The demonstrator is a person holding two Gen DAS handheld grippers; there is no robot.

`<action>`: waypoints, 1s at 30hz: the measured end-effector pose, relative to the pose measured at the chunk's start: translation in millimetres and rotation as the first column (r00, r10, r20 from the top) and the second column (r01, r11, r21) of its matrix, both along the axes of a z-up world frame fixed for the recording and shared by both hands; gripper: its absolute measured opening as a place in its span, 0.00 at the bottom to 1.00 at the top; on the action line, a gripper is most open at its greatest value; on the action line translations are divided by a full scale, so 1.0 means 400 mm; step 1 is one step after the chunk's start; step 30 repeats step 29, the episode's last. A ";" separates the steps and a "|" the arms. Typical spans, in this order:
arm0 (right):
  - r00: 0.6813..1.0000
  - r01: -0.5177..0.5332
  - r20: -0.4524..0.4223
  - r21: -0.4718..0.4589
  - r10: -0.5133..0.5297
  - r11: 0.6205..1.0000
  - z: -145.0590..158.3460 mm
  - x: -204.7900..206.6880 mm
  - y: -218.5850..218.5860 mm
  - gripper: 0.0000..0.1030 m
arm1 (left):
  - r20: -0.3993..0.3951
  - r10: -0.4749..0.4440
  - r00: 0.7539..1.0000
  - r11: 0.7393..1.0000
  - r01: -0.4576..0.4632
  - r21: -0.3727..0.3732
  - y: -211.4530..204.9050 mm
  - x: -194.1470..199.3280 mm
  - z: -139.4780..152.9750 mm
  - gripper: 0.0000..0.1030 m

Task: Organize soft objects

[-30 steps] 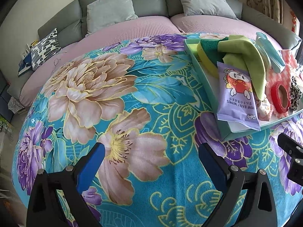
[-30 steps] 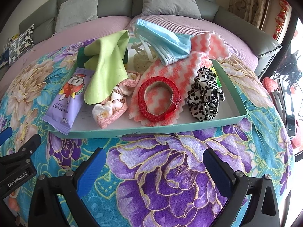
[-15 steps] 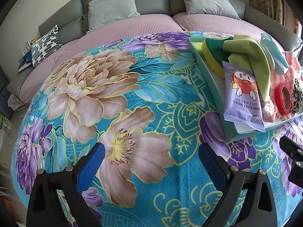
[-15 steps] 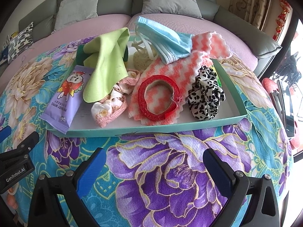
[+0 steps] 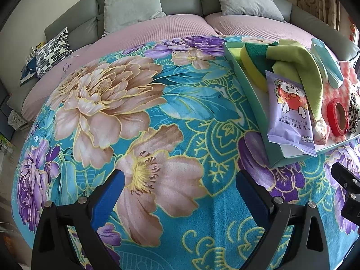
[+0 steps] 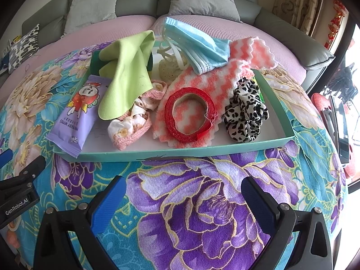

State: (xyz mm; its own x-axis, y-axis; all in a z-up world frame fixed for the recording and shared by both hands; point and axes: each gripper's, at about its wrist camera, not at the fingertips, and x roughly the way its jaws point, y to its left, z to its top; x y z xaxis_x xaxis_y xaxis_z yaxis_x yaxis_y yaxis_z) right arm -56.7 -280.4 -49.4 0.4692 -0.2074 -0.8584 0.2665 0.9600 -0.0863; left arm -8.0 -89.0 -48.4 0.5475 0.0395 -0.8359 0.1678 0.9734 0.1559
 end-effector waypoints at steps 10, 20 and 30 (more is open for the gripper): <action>1.000 0.000 -0.003 0.001 0.000 1.000 -0.004 0.000 -0.001 1.00 | -0.003 -0.004 1.000 1.000 0.004 0.009 -0.002 0.002 -0.004 0.96; 1.000 -0.002 -0.008 0.000 0.002 1.000 -0.012 -0.001 -0.002 1.00 | -0.011 0.001 1.000 1.000 -0.001 -0.007 0.004 0.005 -0.005 0.96; 1.000 -0.003 -0.009 -0.002 0.003 1.000 -0.014 0.000 -0.001 1.00 | 0.012 -0.021 1.000 1.000 0.021 -0.020 -0.006 -0.008 0.007 0.96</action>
